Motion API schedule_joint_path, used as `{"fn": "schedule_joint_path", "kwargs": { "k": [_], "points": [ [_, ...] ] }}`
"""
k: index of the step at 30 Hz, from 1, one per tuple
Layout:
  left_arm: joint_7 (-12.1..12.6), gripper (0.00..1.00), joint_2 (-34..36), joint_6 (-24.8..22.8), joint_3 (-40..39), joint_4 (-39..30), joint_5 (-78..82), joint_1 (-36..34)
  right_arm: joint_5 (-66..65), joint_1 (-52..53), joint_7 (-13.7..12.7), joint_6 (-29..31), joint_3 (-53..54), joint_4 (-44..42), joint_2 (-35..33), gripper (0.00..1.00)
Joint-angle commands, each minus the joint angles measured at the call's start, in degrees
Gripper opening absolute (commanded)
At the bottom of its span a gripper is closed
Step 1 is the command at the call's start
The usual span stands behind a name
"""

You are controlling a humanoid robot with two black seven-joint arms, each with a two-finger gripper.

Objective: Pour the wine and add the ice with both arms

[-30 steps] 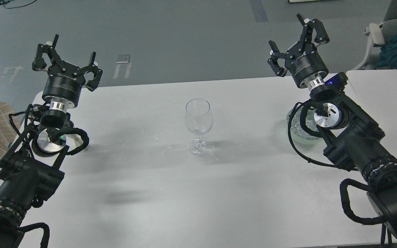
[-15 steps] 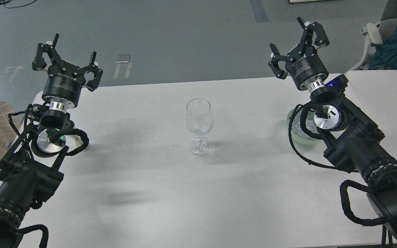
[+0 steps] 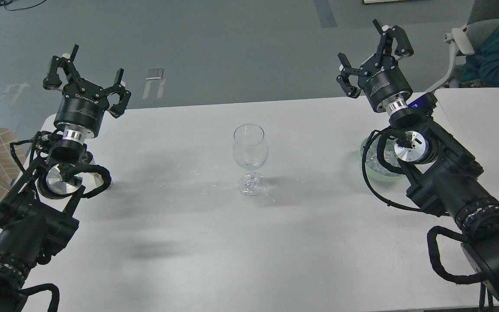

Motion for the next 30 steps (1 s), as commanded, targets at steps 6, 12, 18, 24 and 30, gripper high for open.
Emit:
{"fn": "schedule_joint_path", "kwargs": {
  "k": [6,12,18,24,30],
  "points": [
    [9.2,0.98,8.3,5.8,-1.3,-10.7,-3.5,1.6,-0.1,-0.4,0.0,-0.1,-0.1,-0.3,0.0,1.00],
    [15.9,0.98,16.3,8.4,-4.4,-21.6,-17.0,10.4,-0.2,-0.3,0.0,-0.1,-0.1,-0.4,0.0,1.00],
    [22.3,0.98,15.7,17.2,-16.7,-31.4,-21.1,23.3,-0.3,-0.3,0.0,-0.2,-1.1,-0.4,0.0,1.00],
    [25.2,0.98,8.8,15.8,-25.8,-37.8,-21.3,35.6,-0.3,-0.5,0.0,-0.3,-3.5,-0.5,0.0,1.00],
    [28.3,0.98,0.7,15.7,-31.2,-39.6,-21.3,42.0,-0.3,-0.6,0.0,-1.3,-3.6,-0.5,0.0,1.00]
  ]
}}
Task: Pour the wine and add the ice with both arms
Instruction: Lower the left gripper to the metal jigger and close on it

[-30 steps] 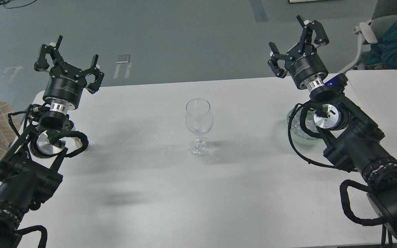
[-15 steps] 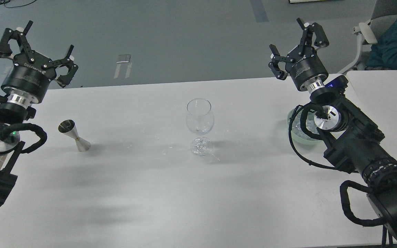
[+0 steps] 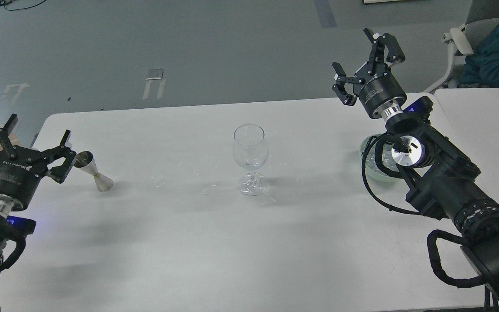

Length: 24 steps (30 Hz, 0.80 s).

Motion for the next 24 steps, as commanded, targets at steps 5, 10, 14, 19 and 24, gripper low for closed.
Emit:
{"fn": "schedule_joint_path", "kwargs": {
  "k": [5,10,14,19,24],
  "points": [
    [3.0,0.98,-6.9,0.2,-2.4,0.1,0.2,5.1,0.0,-0.2,0.0,-0.3,-0.1,0.0,0.0,1.00],
    [2.5,0.99,-9.2,0.6,-2.0,4.2,0.7,4.8,0.0,-0.2,0.0,-0.4,-0.1,0.0,0.0,1.00],
    [1.8,0.99,-10.6,0.8,-1.4,8.3,0.9,3.2,0.0,-0.2,0.0,-0.4,-0.2,0.0,0.0,1.00],
    [1.0,0.99,-11.7,0.7,-1.4,16.2,2.1,-2.0,-0.2,-0.7,0.0,-0.4,-0.2,0.0,0.0,1.00],
    [1.0,0.99,-11.8,0.5,-1.3,17.2,2.3,-3.3,-0.5,-0.9,0.0,-0.4,-0.2,0.0,0.0,1.00]
  ]
}}
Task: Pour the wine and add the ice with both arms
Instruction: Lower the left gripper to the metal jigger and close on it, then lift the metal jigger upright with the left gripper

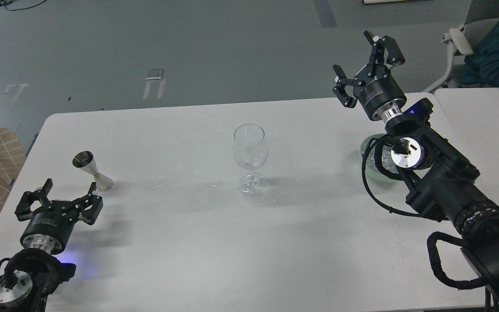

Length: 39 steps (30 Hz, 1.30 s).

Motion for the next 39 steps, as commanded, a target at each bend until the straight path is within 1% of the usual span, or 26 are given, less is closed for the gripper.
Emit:
{"fn": "schedule_joint_path", "kwargs": {
  "k": [1,6,11,18,21,27,33,34,36,37,38,39],
  "points": [
    [0.0,0.99,-0.2,-0.3,0.2,0.4,0.2,-0.7,-0.3,-0.1,0.0,0.0,0.0,0.0,0.0,1.00],
    [0.0,0.99,-0.7,-0.4,2.5,0.7,0.3,-1.6,-0.4,-0.4,0.0,0.0,0.0,0.0,0.0,1.00],
    [-0.1,0.99,-1.1,-0.4,2.5,0.8,0.3,-2.1,-0.4,-0.4,0.0,0.0,0.0,0.0,0.0,1.00],
    [0.0,0.99,-0.9,-0.6,2.6,6.6,0.5,-6.5,-0.4,-0.4,0.0,0.0,-0.2,0.0,0.0,1.00],
    [0.0,0.99,-0.8,-0.7,2.7,8.6,0.9,-7.9,-0.4,-0.5,0.0,0.0,-1.9,0.1,0.0,1.00],
    [-0.1,0.98,-0.8,-0.7,4.0,10.0,1.2,-8.9,-0.4,-0.6,0.0,0.0,-2.4,0.2,0.0,1.00],
    [-0.1,0.94,-0.9,-0.7,4.9,11.0,1.2,-10.6,-0.4,-0.9,0.0,0.0,-2.4,0.5,0.0,1.00],
    [-0.1,0.93,-0.8,-0.6,5.0,11.5,1.1,-11.1,-0.4,-1.0,0.1,0.0,-2.4,0.5,0.0,1.00],
    [-0.2,0.84,-0.8,-0.6,5.0,12.1,1.2,-11.7,-0.4,-1.2,0.0,0.0,-2.4,0.5,0.0,1.00],
    [-0.3,0.78,-0.8,-0.6,5.0,12.3,1.2,-11.9,-0.4,-1.2,0.0,0.0,-2.4,0.5,0.0,1.00],
    [-0.3,0.69,-0.8,-0.6,5.1,12.5,1.2,-12.3,-0.4,-1.2,0.0,0.0,-2.4,0.5,0.0,1.00],
    [-0.3,0.65,-0.8,-0.7,5.1,12.7,1.2,-12.3,-0.4,-1.2,0.0,0.0,-2.4,0.5,0.0,1.00]
  ]
}}
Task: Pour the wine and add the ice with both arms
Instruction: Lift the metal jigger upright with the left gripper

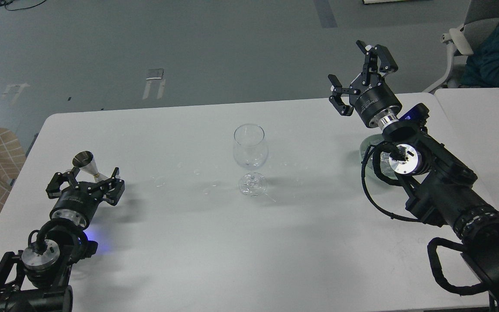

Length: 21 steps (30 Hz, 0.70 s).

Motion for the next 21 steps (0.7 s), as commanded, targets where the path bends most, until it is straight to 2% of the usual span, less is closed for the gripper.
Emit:
{"fn": "schedule_joint_path", "kwargs": {
  "k": [1,5,7,8,9,14,16,17,18,21],
  "points": [
    [0.0,0.58,0.1,-0.1,0.1,0.5,0.4,-0.6,0.0,0.0,0.1,0.0,0.0,0.0,0.0,1.00],
    [-1.7,0.44,0.1,0.0,0.2,0.7,1.7,-0.7,0.0,0.0,0.1,0.0,0.0,0.0,0.0,1.00],
    [-2.7,0.29,0.1,-0.1,1.0,1.9,2.4,-1.2,0.0,0.0,0.0,0.0,0.0,0.2,0.0,1.00],
    [-3.1,0.26,0.1,0.0,1.5,2.1,2.4,-1.5,0.0,0.0,0.0,0.0,0.0,0.4,0.0,1.00],
    [-3.9,0.24,0.1,-0.1,2.0,2.8,2.3,-1.9,0.0,0.0,0.1,0.0,0.0,0.4,0.0,1.00],
    [-4.3,0.21,0.0,-0.1,2.2,3.9,2.4,-2.0,0.0,0.0,0.1,0.0,0.0,0.5,0.0,1.00],
    [-4.2,0.13,-0.2,-0.1,2.1,3.9,2.4,-2.0,0.0,0.0,0.1,0.0,-0.1,0.5,0.0,1.00],
    [-4.2,0.13,-0.2,-0.1,2.1,3.9,2.4,-2.0,0.0,0.0,0.1,0.0,-0.1,0.5,0.0,1.00],
    [-4.2,0.06,0.0,-0.1,2.1,3.9,2.3,-2.0,0.0,-0.1,0.1,0.0,-0.1,0.5,0.0,1.00],
    [-4.2,0.03,0.0,-0.1,1.7,3.7,2.1,-2.1,0.0,-0.5,0.1,0.0,-0.1,0.5,0.0,1.00]
  ]
}}
